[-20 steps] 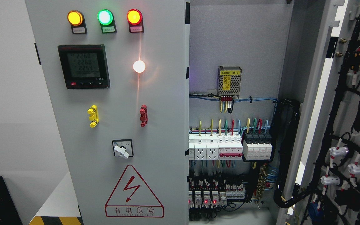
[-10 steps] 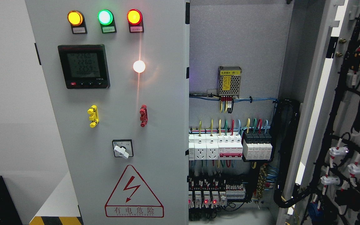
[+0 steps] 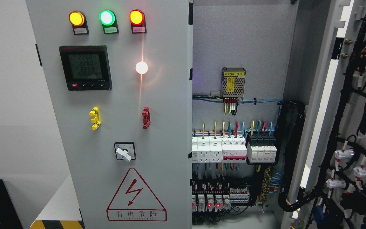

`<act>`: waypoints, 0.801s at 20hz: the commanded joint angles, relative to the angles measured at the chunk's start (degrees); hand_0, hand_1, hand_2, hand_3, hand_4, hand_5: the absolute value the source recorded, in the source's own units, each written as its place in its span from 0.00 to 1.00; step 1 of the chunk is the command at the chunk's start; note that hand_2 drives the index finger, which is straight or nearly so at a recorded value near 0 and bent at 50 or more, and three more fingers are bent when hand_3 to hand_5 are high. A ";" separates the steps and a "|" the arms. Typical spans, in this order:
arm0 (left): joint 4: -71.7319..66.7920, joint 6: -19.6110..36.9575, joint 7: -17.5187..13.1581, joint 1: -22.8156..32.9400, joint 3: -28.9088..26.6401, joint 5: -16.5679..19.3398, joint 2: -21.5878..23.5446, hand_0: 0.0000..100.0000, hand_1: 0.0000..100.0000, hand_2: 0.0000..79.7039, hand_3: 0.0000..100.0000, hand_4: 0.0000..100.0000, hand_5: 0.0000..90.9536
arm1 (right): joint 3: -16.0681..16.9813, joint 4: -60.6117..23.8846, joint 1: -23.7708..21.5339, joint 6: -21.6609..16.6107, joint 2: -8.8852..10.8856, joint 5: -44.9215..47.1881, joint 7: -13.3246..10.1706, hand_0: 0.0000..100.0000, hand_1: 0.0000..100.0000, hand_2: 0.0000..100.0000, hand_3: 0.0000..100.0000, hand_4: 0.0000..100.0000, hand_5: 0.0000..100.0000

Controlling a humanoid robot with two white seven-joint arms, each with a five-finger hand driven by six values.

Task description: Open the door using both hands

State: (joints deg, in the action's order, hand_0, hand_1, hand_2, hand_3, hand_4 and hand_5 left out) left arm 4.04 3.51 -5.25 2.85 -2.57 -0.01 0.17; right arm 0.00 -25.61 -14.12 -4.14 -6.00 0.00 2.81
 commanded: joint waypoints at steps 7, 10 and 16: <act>-0.53 0.27 2.18 0.14 0.37 1.24 0.09 0.00 0.00 0.00 0.00 0.00 0.00 | -6.14 -45.82 -11.36 -0.87 2.92 -0.09 0.00 0.19 0.00 0.00 0.00 0.00 0.00; -0.35 0.27 1.91 0.05 0.29 0.62 0.01 0.00 0.00 0.00 0.00 0.00 0.00 | -6.77 -52.24 -12.50 -2.10 2.92 -0.09 0.00 0.19 0.00 0.00 0.00 0.00 0.00; -0.53 0.18 2.79 -0.30 0.46 0.97 -0.08 0.00 0.00 0.00 0.00 0.00 0.00 | -8.08 -61.13 -12.68 -3.33 4.42 -0.09 0.00 0.19 0.00 0.00 0.00 0.00 0.00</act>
State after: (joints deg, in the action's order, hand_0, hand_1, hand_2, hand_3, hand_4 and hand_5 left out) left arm 3.66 3.98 -3.25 2.83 -2.35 0.00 0.04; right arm -4.79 -64.24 -25.43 -7.10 -3.45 0.00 2.81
